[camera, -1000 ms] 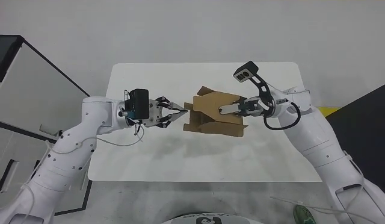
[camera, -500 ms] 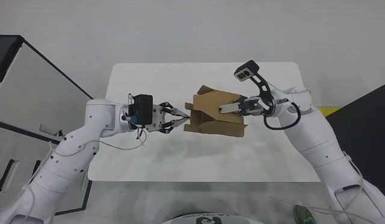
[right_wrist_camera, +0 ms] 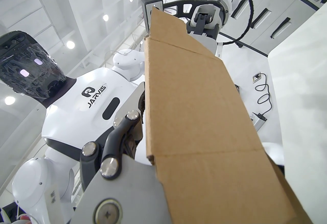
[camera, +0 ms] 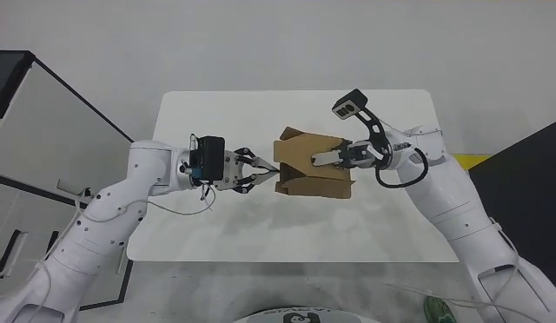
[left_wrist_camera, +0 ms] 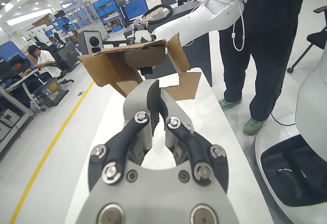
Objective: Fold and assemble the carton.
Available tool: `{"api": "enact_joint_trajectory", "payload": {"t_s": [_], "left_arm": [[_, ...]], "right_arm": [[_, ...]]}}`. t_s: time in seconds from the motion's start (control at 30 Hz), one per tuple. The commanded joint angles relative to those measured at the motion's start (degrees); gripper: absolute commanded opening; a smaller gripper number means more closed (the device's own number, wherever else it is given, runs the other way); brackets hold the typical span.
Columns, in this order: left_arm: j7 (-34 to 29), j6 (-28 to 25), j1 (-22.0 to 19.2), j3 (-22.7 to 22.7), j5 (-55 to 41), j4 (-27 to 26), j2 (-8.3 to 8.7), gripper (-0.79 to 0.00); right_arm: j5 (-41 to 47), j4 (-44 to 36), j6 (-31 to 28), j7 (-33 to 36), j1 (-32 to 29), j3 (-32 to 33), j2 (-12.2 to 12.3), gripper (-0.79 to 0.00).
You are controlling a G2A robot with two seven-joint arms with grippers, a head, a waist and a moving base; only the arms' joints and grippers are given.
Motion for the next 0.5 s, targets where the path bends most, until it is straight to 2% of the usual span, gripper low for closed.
{"api": "enact_joint_trajectory", "payload": {"t_s": [0.0, 0.47], "left_arm": [[0.0, 0.0, -0.2, 0.2, -0.1, 0.0, -0.04, -0.785], [-0.1, 0.0, -0.5, 0.5, -0.2, 0.1, -0.12, -0.785]], "right_arm": [[0.4, 0.0, 0.3, 0.3, 0.0, -0.2, -0.2, -0.785], [1.4, -0.2, 2.5, 2.5, -0.2, 0.1, -1.1, -0.785]]}}
